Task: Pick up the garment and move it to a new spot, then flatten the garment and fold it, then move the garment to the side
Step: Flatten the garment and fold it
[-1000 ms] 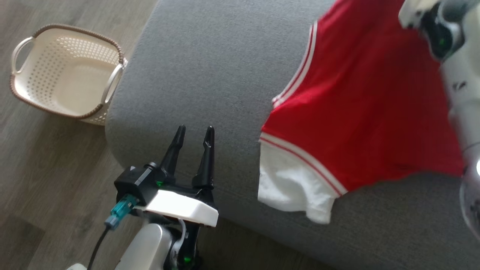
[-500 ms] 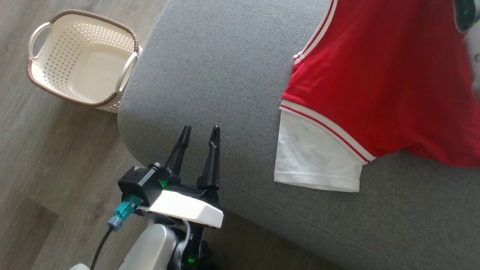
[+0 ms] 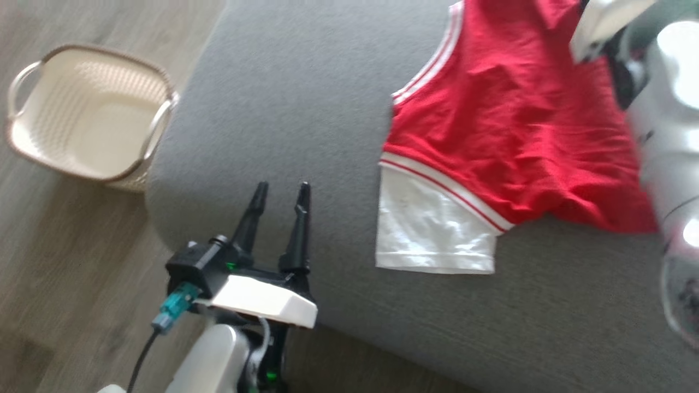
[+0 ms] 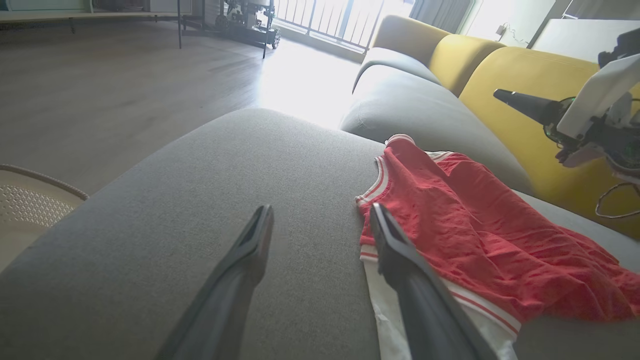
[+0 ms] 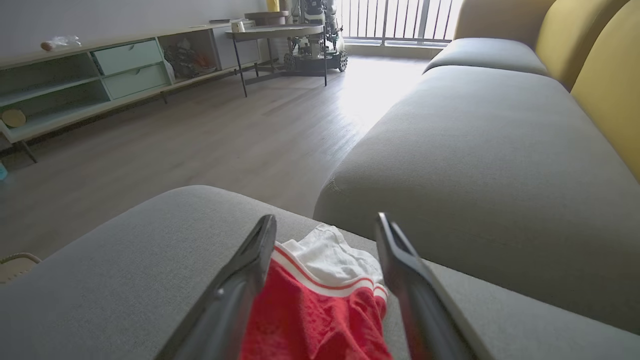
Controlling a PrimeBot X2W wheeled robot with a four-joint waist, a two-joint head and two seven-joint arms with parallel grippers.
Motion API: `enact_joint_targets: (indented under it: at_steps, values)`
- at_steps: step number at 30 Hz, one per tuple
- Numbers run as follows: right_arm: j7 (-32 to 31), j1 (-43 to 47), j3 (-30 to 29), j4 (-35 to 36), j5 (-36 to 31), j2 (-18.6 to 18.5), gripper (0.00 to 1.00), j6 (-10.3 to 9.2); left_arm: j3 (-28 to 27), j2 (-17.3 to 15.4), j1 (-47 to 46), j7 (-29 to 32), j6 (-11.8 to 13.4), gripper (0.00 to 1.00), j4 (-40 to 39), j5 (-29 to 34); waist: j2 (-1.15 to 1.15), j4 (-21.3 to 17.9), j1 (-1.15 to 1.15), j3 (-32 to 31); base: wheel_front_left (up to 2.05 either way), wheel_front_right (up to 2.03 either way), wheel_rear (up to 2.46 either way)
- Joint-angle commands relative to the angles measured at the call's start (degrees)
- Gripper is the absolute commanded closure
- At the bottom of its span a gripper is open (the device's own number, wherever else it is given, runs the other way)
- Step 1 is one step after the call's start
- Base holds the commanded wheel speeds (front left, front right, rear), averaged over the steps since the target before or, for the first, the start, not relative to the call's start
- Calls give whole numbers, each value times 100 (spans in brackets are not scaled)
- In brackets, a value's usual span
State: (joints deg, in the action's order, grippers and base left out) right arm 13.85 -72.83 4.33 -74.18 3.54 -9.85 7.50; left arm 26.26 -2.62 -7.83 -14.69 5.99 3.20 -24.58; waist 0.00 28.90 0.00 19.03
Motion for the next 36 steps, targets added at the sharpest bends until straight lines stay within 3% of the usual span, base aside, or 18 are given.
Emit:
enact_joint_targets:
  at_steps: [1,10,17,28,36]
  values:
    - [95,64,29,354,163,208,0,-1,-325,-26,-153,-31,-26,0,-148,102,0,-363,0,-327,0,0,0]
    - [113,2028,130,2561,881,147,0,-1,-918,-26,101,-31,-172,0,-77,466,0,-1310,0,-1076,0,0,0]
    - [113,3835,92,4135,983,361,0,-1,-1298,-26,385,-31,-269,0,-62,579,0,-1908,0,-1512,0,0,0]
    - [-122,6063,-395,5652,934,687,0,-1,-1395,-26,701,-31,-331,0,-35,661,0,-2320,0,-1852,0,0,0]
    - [34,6957,-147,6087,1145,695,0,-1,-1496,-26,941,-31,-423,0,56,671,0,-2462,0,-1896,0,0,0]
